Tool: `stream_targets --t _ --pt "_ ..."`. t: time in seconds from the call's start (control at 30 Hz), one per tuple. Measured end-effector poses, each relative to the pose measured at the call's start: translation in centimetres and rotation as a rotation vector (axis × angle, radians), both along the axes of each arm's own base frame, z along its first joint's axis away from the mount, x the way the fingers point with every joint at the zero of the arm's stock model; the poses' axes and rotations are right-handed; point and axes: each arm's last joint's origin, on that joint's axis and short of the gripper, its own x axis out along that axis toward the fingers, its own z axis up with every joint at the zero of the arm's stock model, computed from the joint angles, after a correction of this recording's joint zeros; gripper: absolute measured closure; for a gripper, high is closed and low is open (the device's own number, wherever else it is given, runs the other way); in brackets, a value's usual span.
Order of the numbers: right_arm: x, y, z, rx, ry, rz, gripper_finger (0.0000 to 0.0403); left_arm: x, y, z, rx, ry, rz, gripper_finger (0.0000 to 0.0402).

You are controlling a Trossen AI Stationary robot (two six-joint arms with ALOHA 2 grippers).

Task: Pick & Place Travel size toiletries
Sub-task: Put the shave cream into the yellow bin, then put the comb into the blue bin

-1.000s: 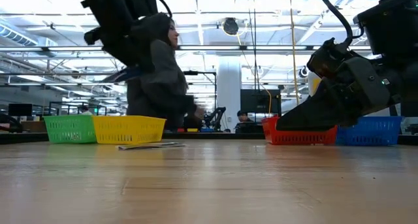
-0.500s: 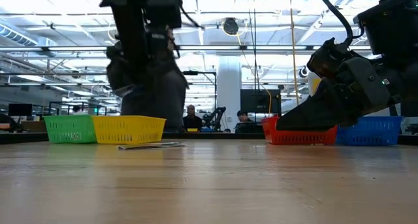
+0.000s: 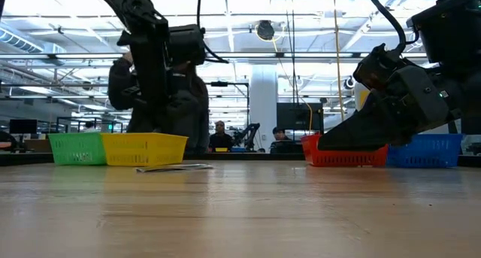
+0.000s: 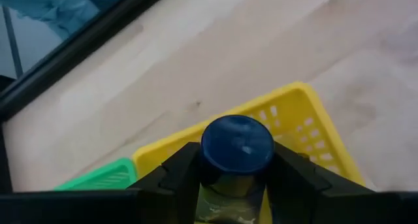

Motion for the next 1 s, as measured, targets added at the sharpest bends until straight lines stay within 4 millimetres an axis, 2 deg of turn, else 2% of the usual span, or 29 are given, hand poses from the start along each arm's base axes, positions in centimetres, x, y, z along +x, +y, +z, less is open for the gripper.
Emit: stream_targets --t 0.33,0.63,0.83,1.0 --pt "0.0 0.0 0.0 0.000 0.000 -0.001 0.0234 -0.1 0.3 -0.1 -0.059 -0.013 -0.005 0.0241" --pt "0.0 0.0 0.0 0.000 0.000 0.000 0.0234 -0.6 0.0 0.9 -0.201 -0.032 -0.078 0.0168" --pt "0.0 0.0 0.0 0.001 0.000 0.000 0.0234 -2.5 -0.6 2.5 -0.228 0.012 -0.030 0.0151" --pt "0.0 0.0 0.0 0.000 0.000 -0.001 0.0234 -3.3 -2.0 4.8 -0.193 -0.059 -0.066 0.0151"
